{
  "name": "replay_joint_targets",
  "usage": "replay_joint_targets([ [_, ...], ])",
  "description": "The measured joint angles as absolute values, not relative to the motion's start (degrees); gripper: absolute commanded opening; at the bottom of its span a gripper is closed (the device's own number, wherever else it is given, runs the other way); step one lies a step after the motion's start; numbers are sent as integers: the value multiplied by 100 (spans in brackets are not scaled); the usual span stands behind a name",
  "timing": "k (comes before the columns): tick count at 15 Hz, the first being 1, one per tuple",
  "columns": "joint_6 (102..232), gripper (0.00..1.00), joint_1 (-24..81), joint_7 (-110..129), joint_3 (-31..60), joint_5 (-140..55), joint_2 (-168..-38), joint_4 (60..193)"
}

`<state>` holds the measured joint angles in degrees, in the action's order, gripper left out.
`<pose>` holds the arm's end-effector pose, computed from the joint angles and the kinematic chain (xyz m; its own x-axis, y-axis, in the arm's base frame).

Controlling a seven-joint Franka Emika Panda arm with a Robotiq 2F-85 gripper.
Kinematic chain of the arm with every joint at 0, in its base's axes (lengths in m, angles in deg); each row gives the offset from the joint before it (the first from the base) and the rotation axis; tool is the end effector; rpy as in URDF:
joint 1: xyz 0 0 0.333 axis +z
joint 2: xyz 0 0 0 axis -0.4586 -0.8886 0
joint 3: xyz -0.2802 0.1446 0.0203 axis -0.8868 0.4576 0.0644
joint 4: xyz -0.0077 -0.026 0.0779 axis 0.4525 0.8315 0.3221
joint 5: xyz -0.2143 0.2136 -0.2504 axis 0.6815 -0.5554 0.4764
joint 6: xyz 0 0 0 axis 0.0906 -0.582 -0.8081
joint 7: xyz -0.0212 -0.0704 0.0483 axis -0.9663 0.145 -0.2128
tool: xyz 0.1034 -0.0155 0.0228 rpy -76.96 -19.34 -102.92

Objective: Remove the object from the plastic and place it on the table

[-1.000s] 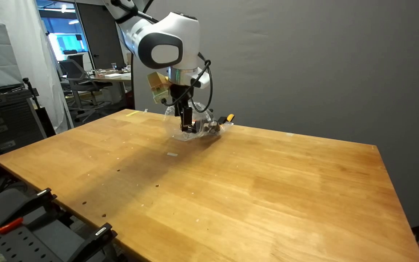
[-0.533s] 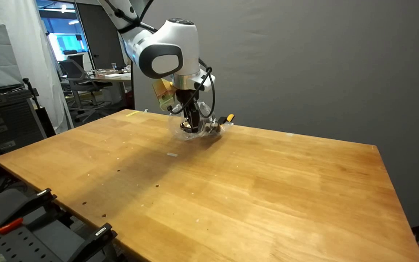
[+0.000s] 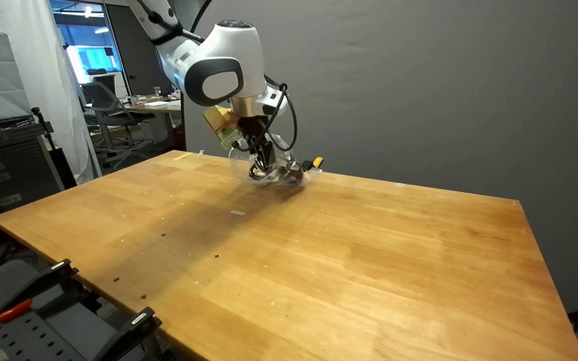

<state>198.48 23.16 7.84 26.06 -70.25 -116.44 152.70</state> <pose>0.6111 0.0062 0.2008 0.8505 -0.4911 0.1884 -0.4261 -0.8532 -0.3006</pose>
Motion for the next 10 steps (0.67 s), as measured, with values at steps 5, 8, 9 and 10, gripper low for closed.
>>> replay_joint_targets([
  [5,19821,100,2735,731,2186,-6085,-11640,15493],
  [8,19823,100,3314,497,1516,-5164,-11645,15608],
  [9,19823,100,3511,401,1300,-4878,-11647,15626],
  [10,19823,100,3689,320,1121,-4631,-11646,15629],
])
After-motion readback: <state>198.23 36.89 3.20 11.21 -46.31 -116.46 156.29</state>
